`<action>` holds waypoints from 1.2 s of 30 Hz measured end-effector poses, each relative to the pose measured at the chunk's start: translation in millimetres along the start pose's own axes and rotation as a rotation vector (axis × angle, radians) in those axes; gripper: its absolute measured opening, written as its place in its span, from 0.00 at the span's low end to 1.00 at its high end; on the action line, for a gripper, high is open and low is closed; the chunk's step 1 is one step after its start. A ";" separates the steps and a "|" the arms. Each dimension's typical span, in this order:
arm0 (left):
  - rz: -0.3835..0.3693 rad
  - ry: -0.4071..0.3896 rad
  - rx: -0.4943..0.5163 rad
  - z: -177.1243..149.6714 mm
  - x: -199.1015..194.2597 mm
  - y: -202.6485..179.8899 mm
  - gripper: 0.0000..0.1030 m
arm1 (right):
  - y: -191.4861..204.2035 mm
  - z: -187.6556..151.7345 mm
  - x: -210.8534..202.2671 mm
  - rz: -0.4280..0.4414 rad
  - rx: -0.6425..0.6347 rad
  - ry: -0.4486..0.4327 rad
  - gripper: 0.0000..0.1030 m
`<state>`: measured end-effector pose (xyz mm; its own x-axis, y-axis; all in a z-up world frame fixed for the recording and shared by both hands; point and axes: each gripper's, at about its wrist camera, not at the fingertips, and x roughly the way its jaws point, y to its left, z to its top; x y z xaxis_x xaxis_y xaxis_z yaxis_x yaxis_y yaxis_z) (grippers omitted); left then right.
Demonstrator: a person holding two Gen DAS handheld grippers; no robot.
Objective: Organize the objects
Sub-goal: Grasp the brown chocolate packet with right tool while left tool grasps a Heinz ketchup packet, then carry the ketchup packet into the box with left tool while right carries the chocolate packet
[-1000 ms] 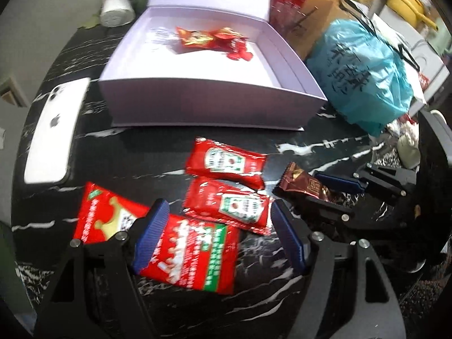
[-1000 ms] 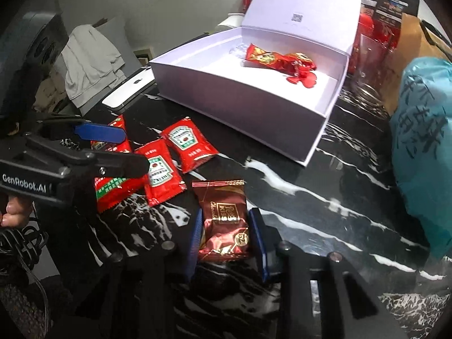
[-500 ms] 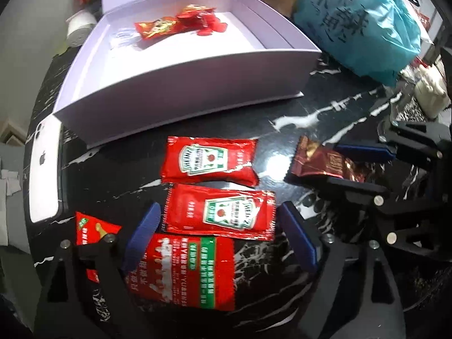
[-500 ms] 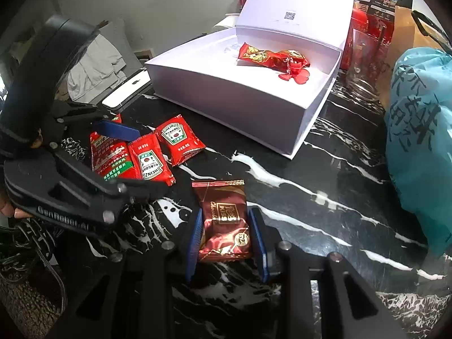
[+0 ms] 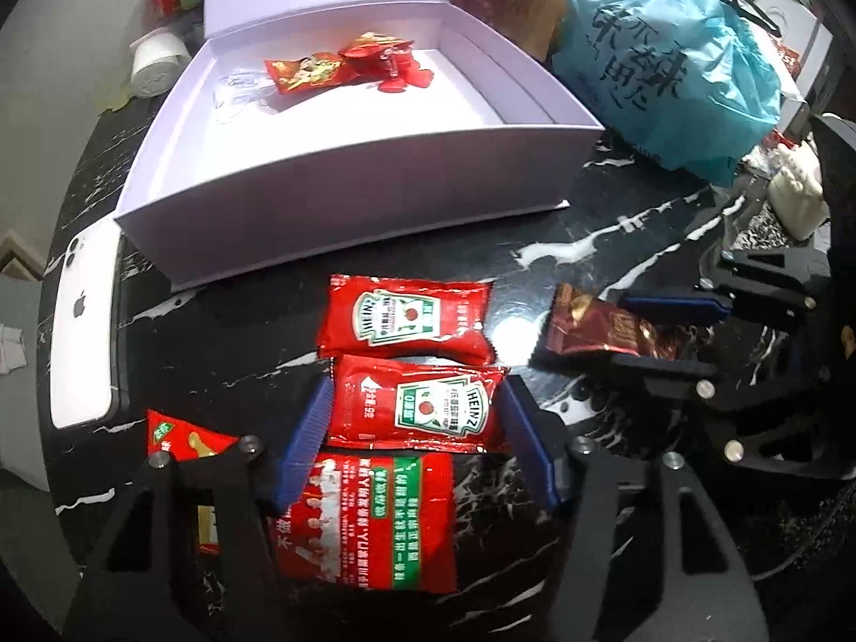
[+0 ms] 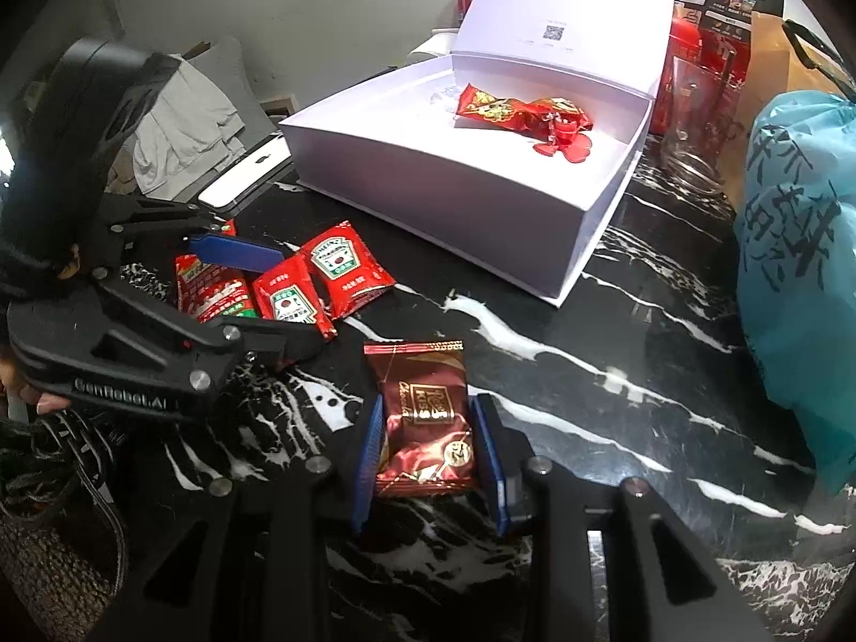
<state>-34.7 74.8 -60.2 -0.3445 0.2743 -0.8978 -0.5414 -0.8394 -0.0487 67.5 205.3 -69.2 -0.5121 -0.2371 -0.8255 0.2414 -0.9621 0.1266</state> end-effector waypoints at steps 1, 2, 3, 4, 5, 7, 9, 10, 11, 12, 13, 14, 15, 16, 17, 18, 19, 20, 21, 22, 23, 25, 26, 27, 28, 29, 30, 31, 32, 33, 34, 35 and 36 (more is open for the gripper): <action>0.000 0.000 -0.001 1.4 -0.1 0.5 0.61 | 0.4 -0.2 -0.3 0.015 0.002 -0.001 0.32; -0.002 0.001 -0.002 1.0 -0.7 0.9 0.61 | 1.2 -0.2 -0.5 0.015 0.002 -0.003 0.32; -0.003 -0.001 -0.005 0.7 -1.8 1.2 0.61 | 2.0 -0.1 -0.8 0.011 -0.002 -0.004 0.32; -0.003 -0.005 -0.006 1.4 -6.0 -2.3 0.61 | 3.1 -0.2 -1.7 0.006 -0.007 -0.007 0.32; -0.005 -0.009 -0.005 1.2 -7.5 -2.7 0.61 | 3.1 -0.2 -2.7 0.007 -0.005 -0.010 0.32; -0.003 -0.022 -0.009 1.9 -12.2 -2.1 0.61 | 3.3 -0.4 -5.3 0.009 -0.001 -0.018 0.32; -0.003 -0.033 -0.011 3.0 -17.3 -1.1 0.61 | 3.2 0.1 -8.1 0.007 0.000 -0.027 0.32; 0.000 -0.040 -0.011 4.0 -20.0 -0.5 0.61 | 3.5 0.8 -9.9 0.006 -0.002 -0.032 0.32; 0.001 -0.046 -0.012 5.3 -21.9 0.2 0.61 | 3.7 1.3 -11.1 0.005 -0.003 -0.035 0.32; 0.003 -0.051 -0.011 6.2 -24.7 0.7 0.61 | 4.2 1.9 -12.4 0.003 -0.006 -0.038 0.32; 0.010 -0.059 -0.008 7.3 -28.2 0.9 0.61 | 4.5 3.3 -14.8 0.004 -0.011 -0.043 0.32; 0.018 -0.066 -0.005 8.4 -31.4 1.2 0.61 | 4.7 4.1 -16.2 0.005 -0.014 -0.046 0.32; 0.027 -0.073 -0.001 9.3 -34.9 1.2 0.61 | 5.3 5.0 -17.6 0.005 -0.019 -0.049 0.32; 0.035 -0.082 0.002 11.2 -38.3 1.7 0.61 | 5.9 6.6 -19.6 0.005 -0.028 -0.053 0.32; 0.041 -0.089 0.004 13.3 -39.8 2.5 0.61 | 6.6 8.3 -20.7 0.003 -0.034 -0.057 0.32; 0.049 -0.095 0.004 14.7 -42.6 2.8 0.61 | 7.3 9.8 -22.2 0.003 -0.041 -0.062 0.32; 0.060 -0.098 0.003 15.6 -45.4 3.1 0.61 | 8.5 11.9 -24.7 0.007 -0.050 -0.069 0.32; 0.068 -0.101 0.001 16.0 -47.8 3.6 0.61 | 9.1 13.3 -26.7 0.011 -0.056 -0.076 0.32; 0.073 -0.105 -0.001 16.0 -50.4 4.3 0.61 | 9.7 15.0 -29.0 0.017 -0.062 -0.085 0.32; 0.076 -0.108 -0.005 16.3 -53.6 5.1 0.61 | 10.6 16.8 -30.5 0.026 -0.071 -0.089 0.32; 0.077 -0.113 -0.006 16.5 -56.2 6.0 0.61 | 11.5 17.5 -31.3 0.028 -0.078 -0.090 0.32; 0.085 -0.124 -0.008 17.7 -61.3 6.5 0.61 | 13.7 19.5 -33.6 0.029 -0.098 -0.089 0.32; 0.086 -0.129 -0.009 18.2 -63.3 6.6 0.61 | 13.9 20.4 -34.5 0.031 -0.103 -0.091 0.32; 0.081 -0.134 -0.012 18.9 -65.4 7.0 0.61 | 14.2 21.3 -36.2 0.034 -0.107 -0.094 0.32; 0.074 -0.139 -0.021 19.7 -66.7 7.5 0.61 | 14.6 23.1 -38.9 0.043 -0.112 -0.101 0.32; 0.071 -0.141 -0.024 20.6 -67.4 7.1 0.61 | 14.7 23.8 -41.0 0.050 -0.116 -0.107 0.32; 0.073 -0.144 -0.025 21.7 -68.4 6.8 0.61 | 15.1 24.7 -42.6 0.051 -0.118 -0.112 0.32; 0.077 -0.150 -0.024 23.3 -69.7 5.9 0.61 | 15.8 26.7 -44.7 0.047 -0.124 -0.117 0.32; 0.073 -0.155 -0.023 25.0 -70.9 5.5 0.61 | 16.3 27.9 -46.0 0.046 -0.128 -0.120 0.32; 0.065 -0.161 -0.027 27.0 -72.3 5.7 0.61 | 16.4 29.6 -47.4 0.047 -0.131 -0.124 0.32; 0.056 -0.170 -0.032 29.8 -74.6 6.1 0.61 | 15.9 32.3 -49.6 0.049 -0.132 -0.131 0.32; 0.052 -0.178 -0.031 32.2 -76.4 5.9 0.61 | 15.3 34.1 -51.0 0.052 -0.132 -0.136 0.32; 0.054 -0.186 -0.028 35.0 -78.3 5.7 0.61 | 14.5 36.8 -53.0 0.058 -0.130 -0.141 0.32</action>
<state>-37.7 64.9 25.1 -0.5096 0.3087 -0.8031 -0.4979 -0.8671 -0.0173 67.8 199.0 -3.4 -0.6029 -0.3166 -0.7323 0.3733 -0.9232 0.0917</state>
